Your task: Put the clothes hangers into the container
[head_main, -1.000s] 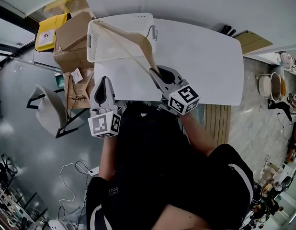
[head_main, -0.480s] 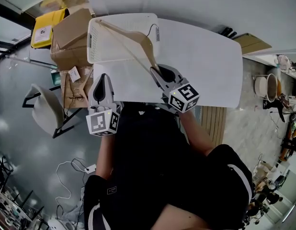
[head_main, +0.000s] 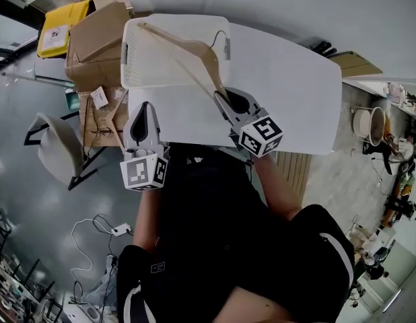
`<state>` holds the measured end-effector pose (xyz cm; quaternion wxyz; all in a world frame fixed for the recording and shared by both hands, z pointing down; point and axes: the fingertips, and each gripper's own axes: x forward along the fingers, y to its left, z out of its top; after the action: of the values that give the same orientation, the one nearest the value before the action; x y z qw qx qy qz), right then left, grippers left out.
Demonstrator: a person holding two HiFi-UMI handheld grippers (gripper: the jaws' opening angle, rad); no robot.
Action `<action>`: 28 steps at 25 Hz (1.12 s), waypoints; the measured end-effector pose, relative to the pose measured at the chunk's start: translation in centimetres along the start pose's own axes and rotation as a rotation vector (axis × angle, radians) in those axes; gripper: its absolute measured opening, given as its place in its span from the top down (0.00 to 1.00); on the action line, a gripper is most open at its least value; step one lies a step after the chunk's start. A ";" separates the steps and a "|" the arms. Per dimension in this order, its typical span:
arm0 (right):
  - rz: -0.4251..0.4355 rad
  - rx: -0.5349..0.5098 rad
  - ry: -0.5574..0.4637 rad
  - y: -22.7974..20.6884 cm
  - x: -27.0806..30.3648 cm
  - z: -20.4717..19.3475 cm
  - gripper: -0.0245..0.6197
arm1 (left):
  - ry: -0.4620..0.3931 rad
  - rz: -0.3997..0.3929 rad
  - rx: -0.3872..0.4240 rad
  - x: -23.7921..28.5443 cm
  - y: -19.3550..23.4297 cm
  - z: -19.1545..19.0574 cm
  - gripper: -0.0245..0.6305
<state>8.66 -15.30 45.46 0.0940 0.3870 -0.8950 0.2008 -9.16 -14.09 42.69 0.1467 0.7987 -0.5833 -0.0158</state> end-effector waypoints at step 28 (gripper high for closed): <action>0.041 -0.050 0.189 -3.5 6.4 -1.2 0.87 | 0.045 0.011 -0.038 5.1 3.1 -1.2 0.95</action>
<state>6.92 -21.13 49.65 0.1836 0.3452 -0.8947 0.2158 -10.13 -19.50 45.35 0.1751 0.7927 -0.5838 -0.0080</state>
